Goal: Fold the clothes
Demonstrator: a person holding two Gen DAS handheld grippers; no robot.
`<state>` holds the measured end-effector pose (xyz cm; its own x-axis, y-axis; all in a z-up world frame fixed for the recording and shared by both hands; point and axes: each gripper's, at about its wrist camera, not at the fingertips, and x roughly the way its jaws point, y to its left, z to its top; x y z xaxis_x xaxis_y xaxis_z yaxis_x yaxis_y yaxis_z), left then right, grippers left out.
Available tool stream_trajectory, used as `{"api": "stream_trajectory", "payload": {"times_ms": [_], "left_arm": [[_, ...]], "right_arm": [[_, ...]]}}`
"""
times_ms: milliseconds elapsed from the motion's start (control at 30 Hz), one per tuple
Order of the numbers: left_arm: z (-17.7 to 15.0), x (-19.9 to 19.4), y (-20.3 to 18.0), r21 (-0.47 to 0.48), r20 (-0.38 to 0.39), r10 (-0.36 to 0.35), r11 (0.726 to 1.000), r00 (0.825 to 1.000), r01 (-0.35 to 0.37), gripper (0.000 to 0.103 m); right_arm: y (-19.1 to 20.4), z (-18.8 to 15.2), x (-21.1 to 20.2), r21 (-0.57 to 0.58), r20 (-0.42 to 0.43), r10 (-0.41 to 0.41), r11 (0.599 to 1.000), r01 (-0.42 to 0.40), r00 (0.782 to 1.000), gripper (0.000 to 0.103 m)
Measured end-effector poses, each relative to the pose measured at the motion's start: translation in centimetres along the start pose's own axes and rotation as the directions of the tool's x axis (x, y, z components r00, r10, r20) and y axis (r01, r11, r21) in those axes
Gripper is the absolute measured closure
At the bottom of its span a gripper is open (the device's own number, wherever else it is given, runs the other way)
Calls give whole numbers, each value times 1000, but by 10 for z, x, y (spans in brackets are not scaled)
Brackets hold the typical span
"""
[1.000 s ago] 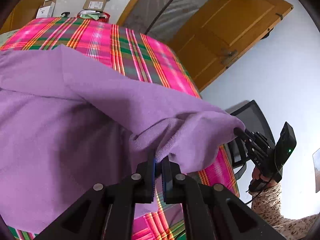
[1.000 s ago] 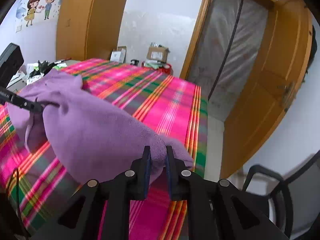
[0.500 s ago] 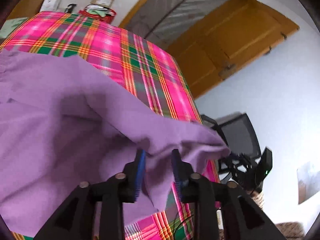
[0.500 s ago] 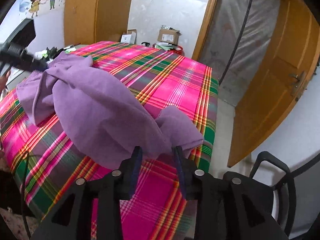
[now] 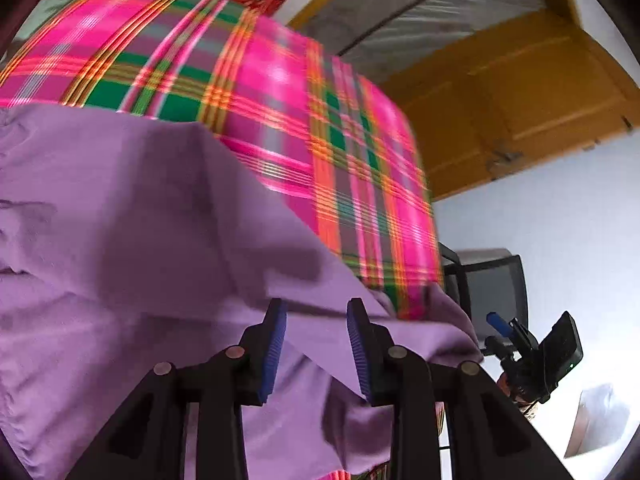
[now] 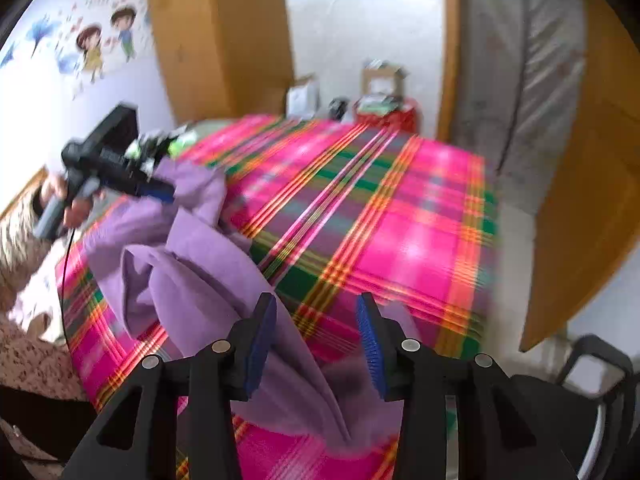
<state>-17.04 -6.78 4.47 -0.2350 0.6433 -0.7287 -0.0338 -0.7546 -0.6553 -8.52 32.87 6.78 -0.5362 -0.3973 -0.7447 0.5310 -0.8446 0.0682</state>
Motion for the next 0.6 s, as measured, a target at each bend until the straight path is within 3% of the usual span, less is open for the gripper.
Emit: {"api": "stream_trajectory", "payload": {"times_ms": [67, 167, 300, 600], "left_arm": [[5, 4, 8, -14, -21, 13, 1000, 1000, -13, 70], [8, 9, 22, -62, -30, 8, 998, 1000, -10, 69], [16, 14, 33, -117, -25, -48, 992, 999, 45, 69], [24, 24, 38, -147, -45, -49, 988, 998, 42, 69]], "right_arm": [[-4, 10, 21, -3, -50, 34, 999, -34, 998, 59], [-11, 21, 44, 52, -105, 146, 989, -141, 984, 59], [-16, 25, 68, 119, -166, 307, 949, -291, 937, 59], [6, 13, 75, 97, -275, 399, 916, -388, 875, 62]]}}
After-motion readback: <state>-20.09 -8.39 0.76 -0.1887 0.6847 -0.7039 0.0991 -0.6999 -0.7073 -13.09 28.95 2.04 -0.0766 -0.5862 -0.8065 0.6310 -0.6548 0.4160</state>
